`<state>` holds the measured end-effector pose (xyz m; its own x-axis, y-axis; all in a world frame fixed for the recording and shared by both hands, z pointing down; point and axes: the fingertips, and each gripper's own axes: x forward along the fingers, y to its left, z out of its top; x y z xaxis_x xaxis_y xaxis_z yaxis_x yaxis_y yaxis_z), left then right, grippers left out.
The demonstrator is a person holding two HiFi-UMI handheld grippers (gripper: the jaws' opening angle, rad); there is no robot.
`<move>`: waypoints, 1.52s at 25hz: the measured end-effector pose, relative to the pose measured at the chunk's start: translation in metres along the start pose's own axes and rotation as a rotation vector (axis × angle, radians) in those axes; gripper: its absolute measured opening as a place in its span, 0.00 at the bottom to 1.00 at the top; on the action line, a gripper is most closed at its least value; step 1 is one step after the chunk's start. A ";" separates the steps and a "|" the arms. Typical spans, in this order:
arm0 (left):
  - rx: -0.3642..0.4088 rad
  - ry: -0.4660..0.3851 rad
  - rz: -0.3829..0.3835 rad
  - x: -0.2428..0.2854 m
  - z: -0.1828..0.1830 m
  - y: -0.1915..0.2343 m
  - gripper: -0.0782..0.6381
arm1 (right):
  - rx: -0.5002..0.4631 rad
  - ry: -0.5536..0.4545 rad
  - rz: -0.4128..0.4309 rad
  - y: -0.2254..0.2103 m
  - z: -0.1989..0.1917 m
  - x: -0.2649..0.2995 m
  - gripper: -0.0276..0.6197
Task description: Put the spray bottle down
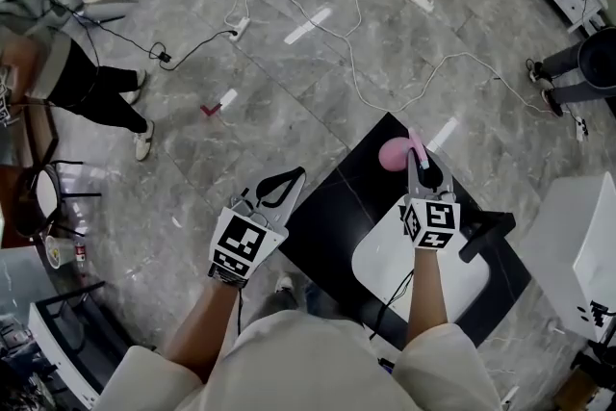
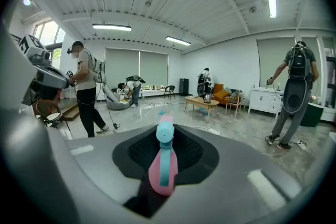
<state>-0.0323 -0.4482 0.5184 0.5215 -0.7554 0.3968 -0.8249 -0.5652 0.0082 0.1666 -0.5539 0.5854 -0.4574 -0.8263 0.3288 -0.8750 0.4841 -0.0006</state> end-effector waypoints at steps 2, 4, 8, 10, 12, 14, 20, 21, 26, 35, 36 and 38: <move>-0.002 0.000 0.002 -0.002 0.000 0.000 0.12 | 0.007 0.004 -0.006 0.000 0.000 0.000 0.16; -0.001 -0.003 0.005 -0.004 0.001 0.000 0.12 | 0.015 0.016 -0.005 0.001 -0.002 0.001 0.17; 0.006 -0.011 0.005 -0.007 0.001 -0.002 0.12 | -0.005 0.039 -0.013 0.004 -0.009 -0.001 0.22; 0.009 -0.014 0.007 -0.010 0.001 -0.002 0.12 | -0.013 0.044 -0.016 0.005 -0.010 -0.003 0.26; 0.015 -0.025 0.010 -0.014 0.003 -0.003 0.12 | -0.011 0.044 -0.020 0.006 -0.010 -0.006 0.27; 0.022 -0.035 0.012 -0.018 0.006 -0.005 0.12 | -0.006 0.045 -0.029 0.005 -0.009 -0.011 0.29; 0.043 -0.071 -0.017 -0.025 0.011 -0.015 0.12 | -0.009 0.047 -0.053 0.007 -0.006 -0.034 0.32; 0.047 -0.075 -0.023 -0.026 0.011 -0.017 0.12 | -0.010 0.050 -0.056 0.008 -0.006 -0.039 0.32; 0.057 -0.091 -0.036 -0.035 0.012 -0.023 0.12 | -0.009 0.071 -0.064 0.013 -0.006 -0.064 0.32; 0.094 -0.146 -0.071 -0.060 0.024 -0.043 0.12 | -0.025 0.044 -0.121 0.023 0.017 -0.127 0.28; 0.097 -0.153 -0.074 -0.063 0.026 -0.046 0.12 | -0.029 0.039 -0.129 0.024 0.020 -0.135 0.27; 0.105 -0.169 -0.080 -0.070 0.031 -0.049 0.12 | -0.037 0.028 -0.146 0.028 0.027 -0.150 0.24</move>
<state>-0.0210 -0.3780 0.4617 0.6206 -0.7469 0.2388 -0.7570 -0.6501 -0.0659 0.2067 -0.4242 0.5100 -0.3210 -0.8804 0.3491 -0.9251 0.3704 0.0834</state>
